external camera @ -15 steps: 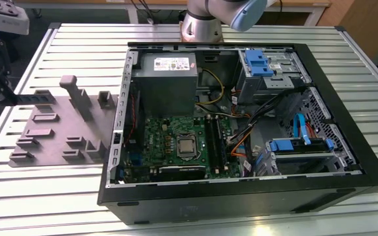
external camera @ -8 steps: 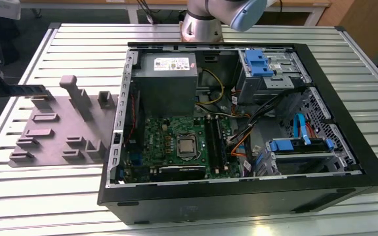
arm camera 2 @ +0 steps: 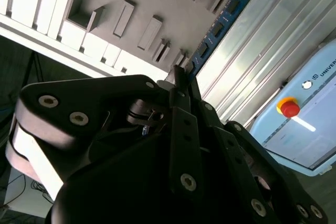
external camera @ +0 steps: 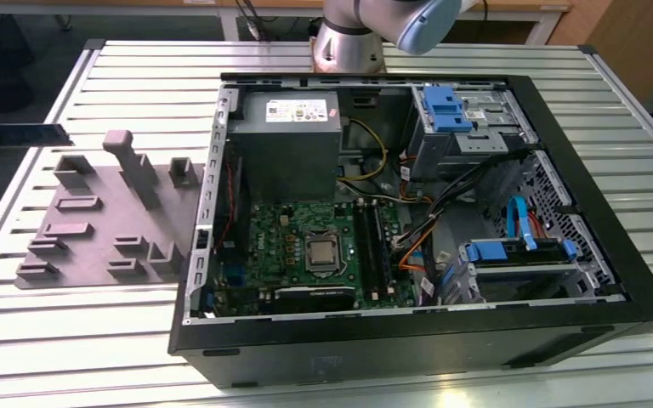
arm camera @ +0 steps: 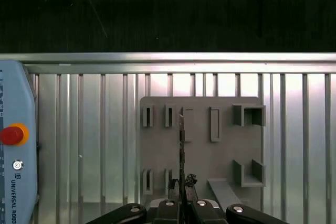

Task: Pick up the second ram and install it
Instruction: 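Pick up the second ram and move it above second insertion slot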

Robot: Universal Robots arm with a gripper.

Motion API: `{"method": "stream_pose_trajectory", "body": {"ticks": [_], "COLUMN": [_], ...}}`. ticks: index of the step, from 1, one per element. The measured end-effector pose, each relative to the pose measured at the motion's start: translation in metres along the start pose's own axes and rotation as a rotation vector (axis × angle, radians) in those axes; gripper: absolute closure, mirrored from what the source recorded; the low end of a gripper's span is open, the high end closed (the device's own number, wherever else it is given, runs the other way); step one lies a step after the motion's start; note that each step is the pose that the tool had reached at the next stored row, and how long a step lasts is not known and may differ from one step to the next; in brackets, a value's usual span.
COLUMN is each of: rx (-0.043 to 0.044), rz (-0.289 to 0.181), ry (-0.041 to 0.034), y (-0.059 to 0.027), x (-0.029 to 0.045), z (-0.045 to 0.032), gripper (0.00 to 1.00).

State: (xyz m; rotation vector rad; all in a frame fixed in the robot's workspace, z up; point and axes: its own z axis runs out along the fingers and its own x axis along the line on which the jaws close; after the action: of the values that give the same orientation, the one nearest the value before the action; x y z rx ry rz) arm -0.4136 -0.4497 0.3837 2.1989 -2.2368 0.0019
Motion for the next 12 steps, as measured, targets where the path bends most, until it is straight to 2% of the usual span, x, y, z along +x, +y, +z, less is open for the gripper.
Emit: {"method": "stream_pose_trajectory", "body": {"ticks": [2,4,12], "rx": [-0.0001,-0.0001,-0.0002], "rz": [0.0,0.0,0.0], "ry": [0.0011,0.0032,0.0041], "y": [0.0,0.0,-0.0007], "x": [-0.0005,-0.0008,-0.0009], "z": [-0.0065,-0.0098,-0.01], "gripper": [0.86,0.86,0.86]}}
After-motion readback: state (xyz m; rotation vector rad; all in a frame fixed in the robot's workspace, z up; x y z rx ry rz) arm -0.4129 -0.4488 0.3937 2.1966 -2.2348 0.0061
